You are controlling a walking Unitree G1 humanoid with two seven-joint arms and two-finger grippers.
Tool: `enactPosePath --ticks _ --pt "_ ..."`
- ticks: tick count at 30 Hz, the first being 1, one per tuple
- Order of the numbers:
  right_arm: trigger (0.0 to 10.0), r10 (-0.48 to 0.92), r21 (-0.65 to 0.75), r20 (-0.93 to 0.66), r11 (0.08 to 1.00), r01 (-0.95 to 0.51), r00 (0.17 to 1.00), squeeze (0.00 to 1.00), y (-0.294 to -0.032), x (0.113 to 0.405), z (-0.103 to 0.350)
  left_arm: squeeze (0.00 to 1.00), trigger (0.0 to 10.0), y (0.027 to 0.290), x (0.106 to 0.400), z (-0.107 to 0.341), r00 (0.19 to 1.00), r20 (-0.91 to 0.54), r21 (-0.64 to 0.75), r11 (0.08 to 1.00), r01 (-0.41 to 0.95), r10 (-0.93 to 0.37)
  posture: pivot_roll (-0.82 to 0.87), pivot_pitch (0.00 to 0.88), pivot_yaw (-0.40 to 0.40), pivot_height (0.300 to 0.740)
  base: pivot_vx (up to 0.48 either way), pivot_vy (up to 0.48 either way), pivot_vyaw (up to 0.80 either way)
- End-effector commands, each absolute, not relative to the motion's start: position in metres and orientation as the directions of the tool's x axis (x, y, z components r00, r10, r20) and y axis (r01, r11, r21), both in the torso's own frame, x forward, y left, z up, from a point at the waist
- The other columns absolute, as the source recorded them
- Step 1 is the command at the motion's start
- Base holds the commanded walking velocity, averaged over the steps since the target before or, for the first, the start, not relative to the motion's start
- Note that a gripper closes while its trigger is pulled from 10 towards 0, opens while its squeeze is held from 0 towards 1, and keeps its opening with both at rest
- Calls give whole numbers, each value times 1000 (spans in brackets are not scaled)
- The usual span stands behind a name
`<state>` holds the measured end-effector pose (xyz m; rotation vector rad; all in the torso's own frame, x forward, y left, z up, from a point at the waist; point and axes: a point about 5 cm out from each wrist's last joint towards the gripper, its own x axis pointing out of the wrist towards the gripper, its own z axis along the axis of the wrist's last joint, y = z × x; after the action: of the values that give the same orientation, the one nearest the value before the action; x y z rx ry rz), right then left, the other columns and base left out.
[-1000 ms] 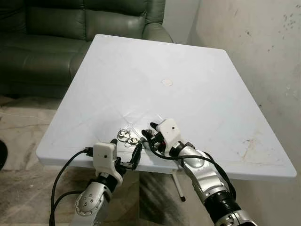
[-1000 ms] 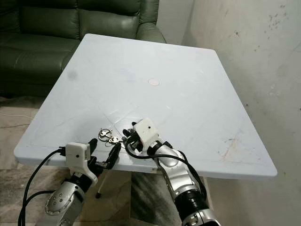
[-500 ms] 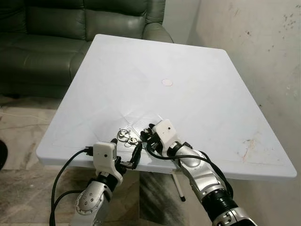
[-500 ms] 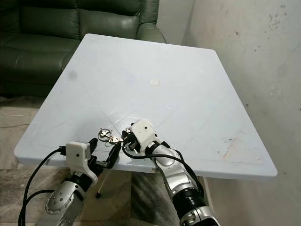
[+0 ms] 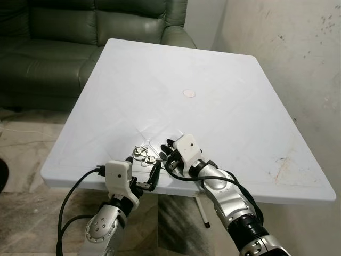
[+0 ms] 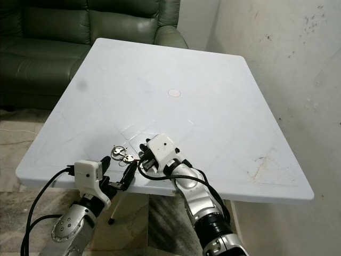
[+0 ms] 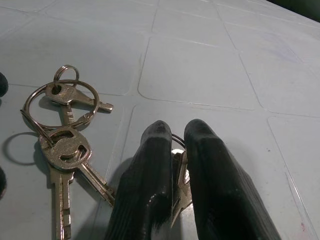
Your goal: Hang keys on a hook
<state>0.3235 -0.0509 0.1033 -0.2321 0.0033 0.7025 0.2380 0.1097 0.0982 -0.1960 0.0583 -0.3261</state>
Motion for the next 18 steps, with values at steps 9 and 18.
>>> enactPosePath --ticks 9,18 --pt "10000 639 -208 -105 735 -645 762 0 -49 326 102 0 10000 107 237 98 943 -34 -208 925 318 -332 121 123 -142 740 0 0 0" --pt "10000 636 -158 -111 748 -645 764 518 -48 328 101 0 10000 107 237 98 943 -33 -213 924 317 -331 120 124 -143 740 0 0 0"
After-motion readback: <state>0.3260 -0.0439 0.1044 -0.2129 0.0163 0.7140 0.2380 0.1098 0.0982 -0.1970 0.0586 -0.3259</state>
